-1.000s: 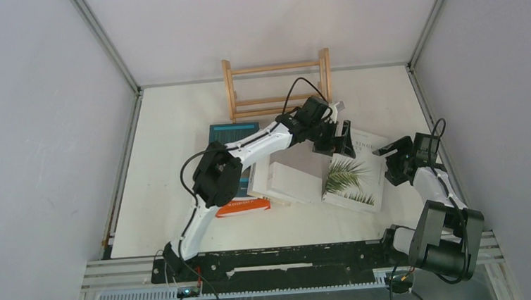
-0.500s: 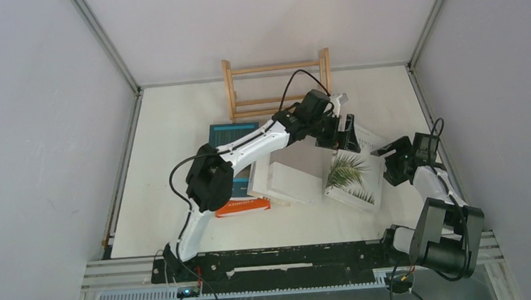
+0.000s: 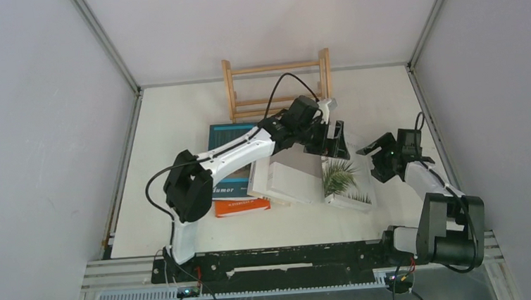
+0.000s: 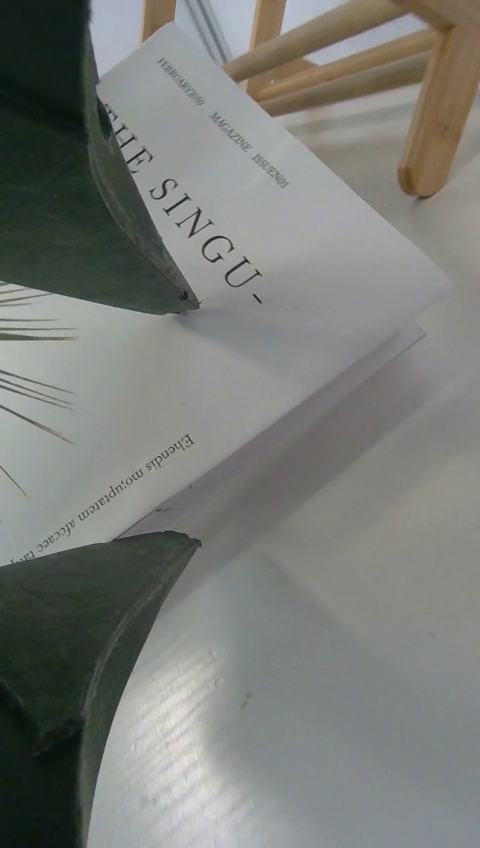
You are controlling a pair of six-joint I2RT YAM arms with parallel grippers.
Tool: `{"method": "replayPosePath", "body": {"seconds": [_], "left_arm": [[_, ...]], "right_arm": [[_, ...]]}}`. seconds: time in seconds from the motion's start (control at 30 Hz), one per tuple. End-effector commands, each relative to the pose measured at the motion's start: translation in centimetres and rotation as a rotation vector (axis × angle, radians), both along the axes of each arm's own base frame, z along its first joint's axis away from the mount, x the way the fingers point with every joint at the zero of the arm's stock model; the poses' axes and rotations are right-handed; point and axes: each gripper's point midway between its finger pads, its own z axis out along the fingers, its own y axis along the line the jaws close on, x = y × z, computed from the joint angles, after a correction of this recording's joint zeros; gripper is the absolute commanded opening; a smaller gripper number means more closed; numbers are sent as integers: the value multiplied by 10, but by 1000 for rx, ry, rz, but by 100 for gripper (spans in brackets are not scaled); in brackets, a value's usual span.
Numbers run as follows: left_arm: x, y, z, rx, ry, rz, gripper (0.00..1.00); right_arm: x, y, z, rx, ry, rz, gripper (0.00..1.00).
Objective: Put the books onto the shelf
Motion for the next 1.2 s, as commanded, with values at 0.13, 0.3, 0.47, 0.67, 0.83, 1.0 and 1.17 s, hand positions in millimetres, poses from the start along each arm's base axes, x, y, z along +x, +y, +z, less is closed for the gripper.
{"method": "replayPosePath", "body": {"seconds": [0.13,0.3,0.47,0.67,0.83,1.0,1.17], "left_arm": [[-31,19,5,-26,-36,-23,95],[-35,40,-2,5,-40,7,95],[-37,56,-6,23,-38,32,95],[-37,72,-6,59,-52,58,96],[-33,85,2,80,-69,99,97],[-34,95,5,110,-66,129,97],[-35,105,13,120,-65,170,98]], "right_arm": [[27,44,26,64,-101,83,85],[30,62,23,77,-97,106,85],[29,82,19,85,-92,148,85],[27,91,16,87,-85,164,85],[26,93,16,85,-81,169,86],[26,93,15,85,-80,172,86],[25,93,14,86,-76,175,86]]}}
